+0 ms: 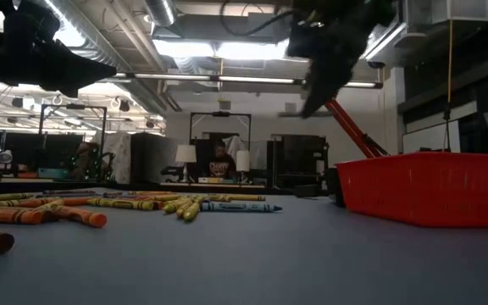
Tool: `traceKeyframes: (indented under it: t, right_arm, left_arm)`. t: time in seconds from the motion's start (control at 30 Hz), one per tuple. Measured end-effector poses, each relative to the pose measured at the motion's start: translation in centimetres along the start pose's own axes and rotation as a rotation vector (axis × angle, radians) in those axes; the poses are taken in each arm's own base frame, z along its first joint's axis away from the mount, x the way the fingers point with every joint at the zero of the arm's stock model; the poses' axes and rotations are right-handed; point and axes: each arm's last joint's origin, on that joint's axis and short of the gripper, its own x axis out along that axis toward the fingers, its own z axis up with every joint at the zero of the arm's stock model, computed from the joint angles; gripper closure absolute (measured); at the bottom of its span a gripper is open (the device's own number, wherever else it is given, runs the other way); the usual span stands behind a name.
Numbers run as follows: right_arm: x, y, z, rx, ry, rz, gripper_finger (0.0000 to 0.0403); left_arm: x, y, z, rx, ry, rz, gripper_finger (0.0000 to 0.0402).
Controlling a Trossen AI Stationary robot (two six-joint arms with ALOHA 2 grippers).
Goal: Sort crayons
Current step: Put the dark blue crayon into the blue bin
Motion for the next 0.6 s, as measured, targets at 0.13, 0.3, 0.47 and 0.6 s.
traceKeyframes:
  t: [0.13,0.3,0.47,0.6]
  right_arm:
    - [-2.1,0.3,-1.9,0.017,0.141,-0.062,0.0379]
    - [-3.9,0.4,-4.2,0.027,0.356,-0.182,0.0379]
    - [-4.4,0.3,-6.0,0.053,0.536,-0.288,0.0379]
    - [-3.9,0.1,-7.5,0.037,0.622,-0.337,0.0379]
  left_arm:
    - [0.0,0.0,0.0,0.0,0.0,0.0,0.04]
    - [0.0,0.0,0.0,0.0,0.0,0.0,0.04]
    - [0.0,0.0,0.0,0.0,0.0,0.0,0.04]
    - [0.0,0.0,0.0,0.0,0.0,0.0,0.04]
